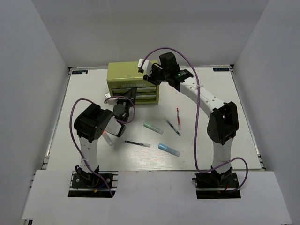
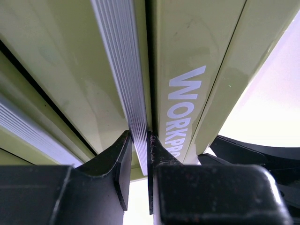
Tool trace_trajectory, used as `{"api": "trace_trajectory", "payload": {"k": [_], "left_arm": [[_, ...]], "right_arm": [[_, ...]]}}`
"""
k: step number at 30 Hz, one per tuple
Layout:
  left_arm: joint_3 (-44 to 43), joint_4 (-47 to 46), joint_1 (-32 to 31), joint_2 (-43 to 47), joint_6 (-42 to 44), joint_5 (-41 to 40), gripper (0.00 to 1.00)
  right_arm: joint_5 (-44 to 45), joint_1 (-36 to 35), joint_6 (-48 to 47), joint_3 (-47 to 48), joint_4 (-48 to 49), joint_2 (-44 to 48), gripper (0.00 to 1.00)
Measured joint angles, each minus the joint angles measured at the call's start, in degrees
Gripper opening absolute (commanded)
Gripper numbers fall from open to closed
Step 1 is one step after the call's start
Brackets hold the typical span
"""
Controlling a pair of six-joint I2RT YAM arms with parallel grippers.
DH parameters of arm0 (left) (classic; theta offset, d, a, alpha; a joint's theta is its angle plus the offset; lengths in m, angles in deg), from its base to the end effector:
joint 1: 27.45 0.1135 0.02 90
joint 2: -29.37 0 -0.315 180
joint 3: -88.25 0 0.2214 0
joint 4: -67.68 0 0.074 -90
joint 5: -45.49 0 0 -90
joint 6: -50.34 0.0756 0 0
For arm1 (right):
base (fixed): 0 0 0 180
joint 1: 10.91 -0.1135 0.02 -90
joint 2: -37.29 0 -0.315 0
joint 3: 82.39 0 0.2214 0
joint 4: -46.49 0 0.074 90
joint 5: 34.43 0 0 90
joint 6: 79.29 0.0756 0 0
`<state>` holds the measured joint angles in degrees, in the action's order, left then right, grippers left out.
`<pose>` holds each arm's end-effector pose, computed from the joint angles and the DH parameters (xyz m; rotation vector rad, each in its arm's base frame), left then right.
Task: Sort the stationery into containers
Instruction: Open the drawer in the storage box.
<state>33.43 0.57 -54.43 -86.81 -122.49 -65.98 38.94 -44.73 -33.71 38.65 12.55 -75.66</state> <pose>0.3768 -0.1608 0.2163 -1.0321 1.2403 -1.2566 0.3982 0.2928 0.3709 -1.4024 1.4344 0.1751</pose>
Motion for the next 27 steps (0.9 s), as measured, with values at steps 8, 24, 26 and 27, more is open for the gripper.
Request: {"api": "trace_trajectory", "payload": {"k": [8,24,26,27], "left_arm": [[-0.04,-0.33,-0.15,-0.26,-0.70,-0.50,0.00],[2.45,-1.40,-0.76,-0.20,-1.27,-0.61,0.00],[2.71,-1.46,-0.79,-0.15,-1.29,-0.57,0.00],[2.91,-1.42,-0.81,-0.07,-1.27,-0.50,0.00]], "right_arm": [[0.02,0.07,-0.94,0.00,-0.90,-0.15,0.64],[-0.55,0.07,-3.98,1.77,-3.15,-2.08,0.73],[-0.61,0.00,-4.24,2.54,-4.42,-2.34,0.69],[-0.72,0.00,-4.37,2.73,-4.81,-2.43,0.69]]}}
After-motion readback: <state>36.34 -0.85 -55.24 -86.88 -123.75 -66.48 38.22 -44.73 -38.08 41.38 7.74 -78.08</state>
